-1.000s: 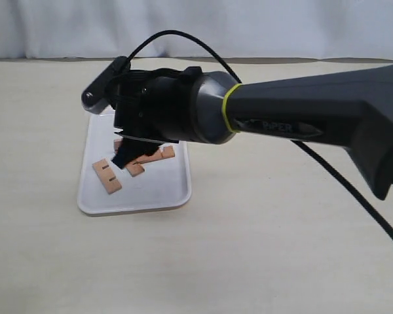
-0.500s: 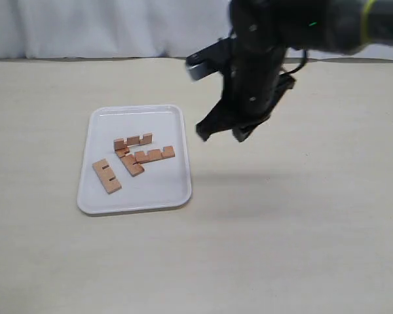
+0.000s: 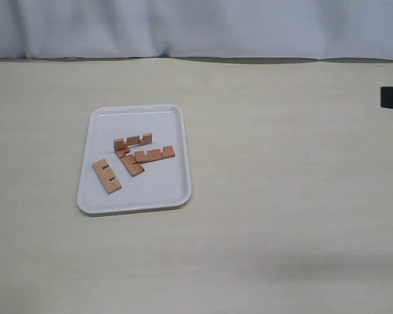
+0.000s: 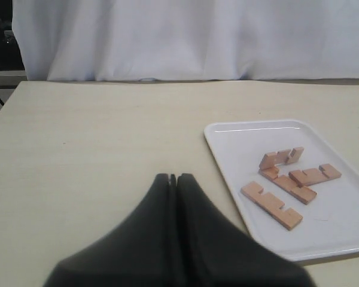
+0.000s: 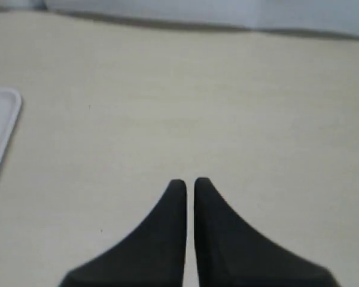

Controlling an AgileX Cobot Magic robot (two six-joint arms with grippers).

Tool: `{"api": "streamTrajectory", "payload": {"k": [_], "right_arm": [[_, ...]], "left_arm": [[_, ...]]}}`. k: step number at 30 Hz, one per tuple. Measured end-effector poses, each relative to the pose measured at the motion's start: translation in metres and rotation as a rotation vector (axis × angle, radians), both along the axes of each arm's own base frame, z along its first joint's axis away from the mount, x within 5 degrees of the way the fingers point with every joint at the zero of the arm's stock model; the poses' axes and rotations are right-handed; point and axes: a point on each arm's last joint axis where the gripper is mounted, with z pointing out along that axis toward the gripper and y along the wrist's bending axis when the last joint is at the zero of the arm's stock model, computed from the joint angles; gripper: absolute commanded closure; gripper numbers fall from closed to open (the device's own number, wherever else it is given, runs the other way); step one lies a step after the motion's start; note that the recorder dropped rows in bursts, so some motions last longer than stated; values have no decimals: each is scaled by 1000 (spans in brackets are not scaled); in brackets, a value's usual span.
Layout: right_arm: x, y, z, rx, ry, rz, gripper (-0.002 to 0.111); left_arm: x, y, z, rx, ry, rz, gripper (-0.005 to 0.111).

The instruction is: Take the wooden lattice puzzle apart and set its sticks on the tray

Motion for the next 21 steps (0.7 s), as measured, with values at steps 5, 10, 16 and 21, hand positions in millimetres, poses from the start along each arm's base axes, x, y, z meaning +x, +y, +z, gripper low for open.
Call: {"api": "streamTrajectory", "payload": {"k": [5,10,16,21], "right_arm": [[-65,12,31,-51,-331,3,104],[-126,25,9,-115,-622,22,104],[-160,32,-7,-154,-819,31,104],[-166,33,-6,-136,-810,24,104]], "left_arm": [[0,0,0,0,0,0,107],[0,0,0,0,0,0,107],[0,0,0,0,0,0,107],[0,0,0,0,0,0,107]]}}
